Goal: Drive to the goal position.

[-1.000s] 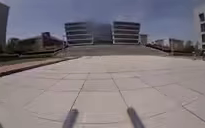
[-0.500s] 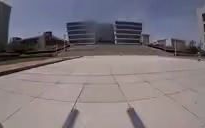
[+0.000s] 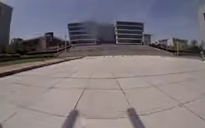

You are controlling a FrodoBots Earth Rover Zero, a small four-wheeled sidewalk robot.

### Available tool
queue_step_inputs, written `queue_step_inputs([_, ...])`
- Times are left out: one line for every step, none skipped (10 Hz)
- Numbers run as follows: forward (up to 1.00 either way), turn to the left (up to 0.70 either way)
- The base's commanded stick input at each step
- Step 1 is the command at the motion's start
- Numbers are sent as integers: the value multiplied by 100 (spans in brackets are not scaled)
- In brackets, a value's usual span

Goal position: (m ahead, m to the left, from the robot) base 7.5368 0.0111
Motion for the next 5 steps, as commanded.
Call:
queue_step_inputs([70,0])
queue_step_inputs([70,0])
queue_step_inputs([70,0])
queue_step_inputs([70,0])
queue_step_inputs([70,0])
